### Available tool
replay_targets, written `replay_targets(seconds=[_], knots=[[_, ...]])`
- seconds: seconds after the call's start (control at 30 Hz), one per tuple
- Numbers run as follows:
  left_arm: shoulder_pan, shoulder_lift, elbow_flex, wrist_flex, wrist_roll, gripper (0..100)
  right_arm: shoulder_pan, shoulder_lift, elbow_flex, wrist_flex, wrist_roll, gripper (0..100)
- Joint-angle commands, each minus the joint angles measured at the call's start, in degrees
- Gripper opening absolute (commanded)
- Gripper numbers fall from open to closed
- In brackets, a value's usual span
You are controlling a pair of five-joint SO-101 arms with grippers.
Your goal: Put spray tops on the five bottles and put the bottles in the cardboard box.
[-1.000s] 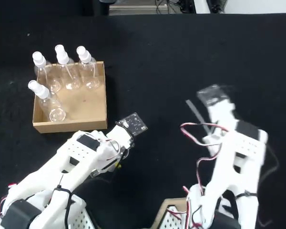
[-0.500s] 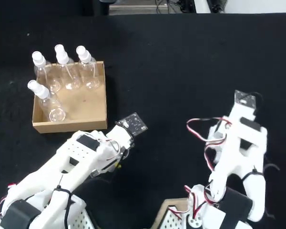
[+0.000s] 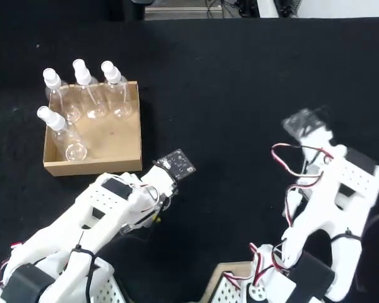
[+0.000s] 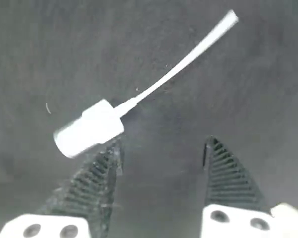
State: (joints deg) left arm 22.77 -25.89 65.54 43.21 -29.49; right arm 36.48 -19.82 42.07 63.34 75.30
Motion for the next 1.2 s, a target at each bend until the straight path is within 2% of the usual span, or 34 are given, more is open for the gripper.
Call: replay_targets(seconds=[0.0,0.1,0.2,0.37,0.7,0.93,1.1,1.17], knots=[[-1.54,0.26,1.36,-1.93,0.44,3,2.55,-3.21,3.03,-3.34,27.96,23.0],[-1.54,0.26,1.36,-1.93,0.44,3,1.93,-3.21,5.76,-3.6,38.77,23.0],[-1.54,0.26,1.36,-1.93,0.44,3,-1.58,-3.03,6.9,-3.69,43.6,22.7],[-1.54,0.26,1.36,-1.93,0.44,3,-5.36,-2.68,7.52,-6.59,43.78,22.6],[-1.54,0.35,1.36,-1.93,0.44,3,-6.42,-2.68,19.56,-22.15,44.04,22.6],[-1.54,0.62,1.19,-1.93,0.35,3,-6.15,-5.05,18.86,-21.63,43.6,22.5],[-1.54,0.62,1.1,-1.93,0.26,3,-6.42,-10.86,16.57,-12.84,44.4,22.5],[-1.54,0.62,1.19,-1.93,0.26,3,-6.33,-13.41,15.08,-8.09,48.26,22.5]])
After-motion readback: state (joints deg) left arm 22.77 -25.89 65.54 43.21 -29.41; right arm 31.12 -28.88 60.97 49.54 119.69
